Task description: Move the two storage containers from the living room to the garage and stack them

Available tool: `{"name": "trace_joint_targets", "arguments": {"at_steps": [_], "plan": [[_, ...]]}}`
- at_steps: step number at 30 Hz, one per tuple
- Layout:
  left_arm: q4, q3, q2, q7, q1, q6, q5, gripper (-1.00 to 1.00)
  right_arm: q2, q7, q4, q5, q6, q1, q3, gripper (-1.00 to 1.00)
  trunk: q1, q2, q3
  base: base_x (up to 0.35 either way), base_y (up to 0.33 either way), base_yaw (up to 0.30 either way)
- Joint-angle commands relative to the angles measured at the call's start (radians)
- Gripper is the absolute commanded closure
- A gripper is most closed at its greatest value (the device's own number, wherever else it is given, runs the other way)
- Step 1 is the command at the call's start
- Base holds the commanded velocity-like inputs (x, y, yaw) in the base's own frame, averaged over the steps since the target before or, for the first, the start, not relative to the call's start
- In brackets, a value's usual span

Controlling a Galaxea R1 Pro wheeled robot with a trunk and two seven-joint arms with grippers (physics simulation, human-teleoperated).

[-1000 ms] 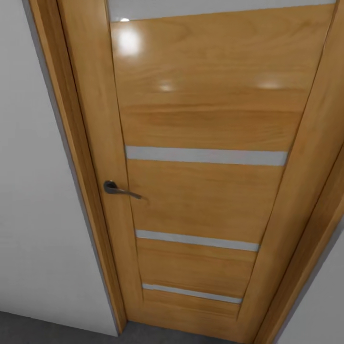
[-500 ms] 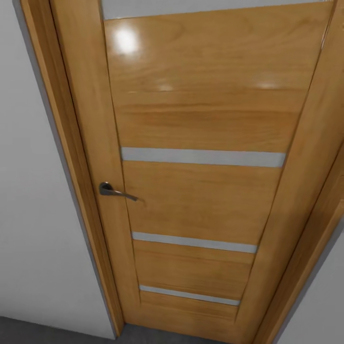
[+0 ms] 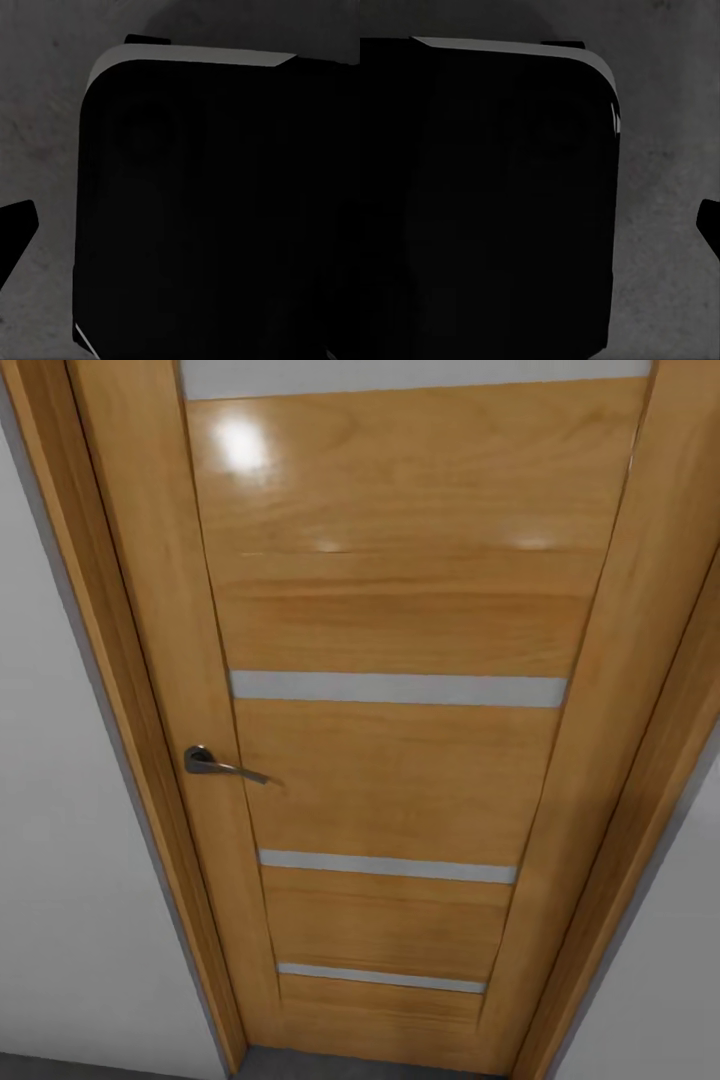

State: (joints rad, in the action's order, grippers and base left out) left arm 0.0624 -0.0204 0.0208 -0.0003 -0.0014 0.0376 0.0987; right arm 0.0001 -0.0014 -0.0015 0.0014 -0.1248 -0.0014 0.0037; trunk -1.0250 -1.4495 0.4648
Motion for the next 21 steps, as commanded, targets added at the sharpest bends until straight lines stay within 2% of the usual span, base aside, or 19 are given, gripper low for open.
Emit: {"name": "trace_joint_targets", "arguments": {"at_steps": [1, 8, 13, 18, 21], "plan": [[0.0, -0.001, 0.0, 0.0, 0.0, 0.002, 0.01, -1.0, 0.0, 0.0, 0.0, 0.0, -0.002, 0.0, 0.0, -1.0, 0.0, 0.0, 0.001, 0.0, 0.0, -0.012], [0.0, -0.001, 0.0, -0.001, 0.0, 0.002, 0.01, -1.0, -0.003, 0.003, 0.0, 0.004, 0.0, 0.0, 0.003, -1.0, 0.0, 0.0, 0.001, 0.0, 0.0, -0.004], [0.005, -0.003, 0.001, -0.001, -0.002, 0.004, 0.009, -1.0, -0.007, -0.01, 0.016, 0.032, -0.003, -0.027, 0.032, -1.0, 0.0, 0.0, 0.001, 0.0, 0.0, 0.0], [0.005, -0.003, 0.002, -0.001, -0.002, 0.004, 0.009, -1.0, -0.023, -0.002, 0.015, 0.06, -0.005, -0.015, 0.053, -1.0, 0.0, 0.0, 0.001, -0.005, 0.0, 0.0], [0.005, -0.002, 0.002, -0.001, -0.002, 0.004, 0.009, -1.0, -0.025, -0.001, 0.015, 0.077, -0.006, -0.013, 0.055, -1.0, 0.0, 0.0, 0.001, -0.195, 0.0, 0.0]]}}
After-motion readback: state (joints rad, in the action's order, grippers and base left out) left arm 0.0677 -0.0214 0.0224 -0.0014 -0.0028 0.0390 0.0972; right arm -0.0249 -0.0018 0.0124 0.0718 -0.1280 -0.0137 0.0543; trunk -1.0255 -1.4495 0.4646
